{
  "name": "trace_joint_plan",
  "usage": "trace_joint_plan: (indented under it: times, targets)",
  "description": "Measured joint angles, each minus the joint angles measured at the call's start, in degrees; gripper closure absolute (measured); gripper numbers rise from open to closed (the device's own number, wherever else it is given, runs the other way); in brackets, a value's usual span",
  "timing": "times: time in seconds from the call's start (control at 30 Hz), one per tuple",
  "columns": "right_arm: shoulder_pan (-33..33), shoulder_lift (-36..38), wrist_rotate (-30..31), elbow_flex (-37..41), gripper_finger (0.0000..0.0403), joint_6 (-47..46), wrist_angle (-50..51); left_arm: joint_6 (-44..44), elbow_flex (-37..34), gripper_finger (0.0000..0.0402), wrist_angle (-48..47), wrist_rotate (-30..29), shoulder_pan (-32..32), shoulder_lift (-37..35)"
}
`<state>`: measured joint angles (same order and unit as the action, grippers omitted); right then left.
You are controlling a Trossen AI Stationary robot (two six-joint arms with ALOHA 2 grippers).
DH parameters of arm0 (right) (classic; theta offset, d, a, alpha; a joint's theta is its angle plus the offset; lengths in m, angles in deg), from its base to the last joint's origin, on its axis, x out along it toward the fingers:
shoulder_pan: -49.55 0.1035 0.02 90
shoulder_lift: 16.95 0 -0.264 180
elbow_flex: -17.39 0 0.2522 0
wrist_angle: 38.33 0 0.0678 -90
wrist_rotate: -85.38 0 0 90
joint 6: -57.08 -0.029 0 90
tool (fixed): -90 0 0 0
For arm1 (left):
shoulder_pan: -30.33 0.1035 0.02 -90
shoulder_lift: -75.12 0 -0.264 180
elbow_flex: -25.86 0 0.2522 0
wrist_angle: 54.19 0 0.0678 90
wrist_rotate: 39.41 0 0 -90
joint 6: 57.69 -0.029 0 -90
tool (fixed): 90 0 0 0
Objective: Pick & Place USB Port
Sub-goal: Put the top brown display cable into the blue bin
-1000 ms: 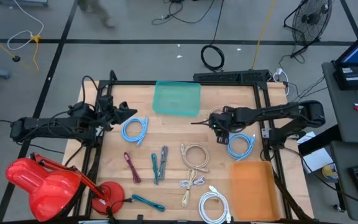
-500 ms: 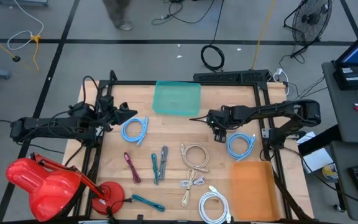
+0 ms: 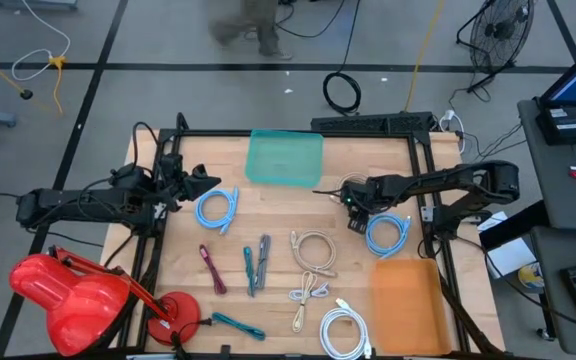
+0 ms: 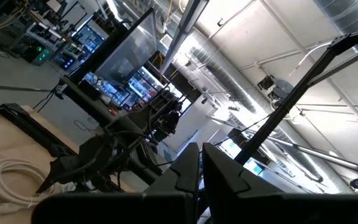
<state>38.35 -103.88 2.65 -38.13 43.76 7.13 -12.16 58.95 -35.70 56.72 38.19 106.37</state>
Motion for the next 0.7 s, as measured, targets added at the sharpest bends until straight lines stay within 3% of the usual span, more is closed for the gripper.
trace_joint_plan:
  times: [0.13, 0.37, 0.53, 0.7]
  targets:
    - [0.02, -0.01, -0.04, 0.03, 0.0240, -1.01, -0.63, 0.05, 0.00, 0.0380, 0.00, -0.08, -0.02, 0.00]
    - [0.07, 0.90, -0.28, -0.09, 0.0371, -2.75, 0.48, 0.28, 0.00, 0.0380, 0.00, -0.11, 0.00, -0.01]
    - [-0.16, 3.28, 3.66, -3.97, 0.0373, -3.82, 7.30, 0.88, 0.00, 0.0380, -0.71, -0.13, -0.02, -0.02]
    - [-1.66, 5.24, 10.42, -14.40, 0.0371, -0.94, 10.91, 0.81, 0.00, 0.0380, -1.09, -0.55, 0.00, 0.19]
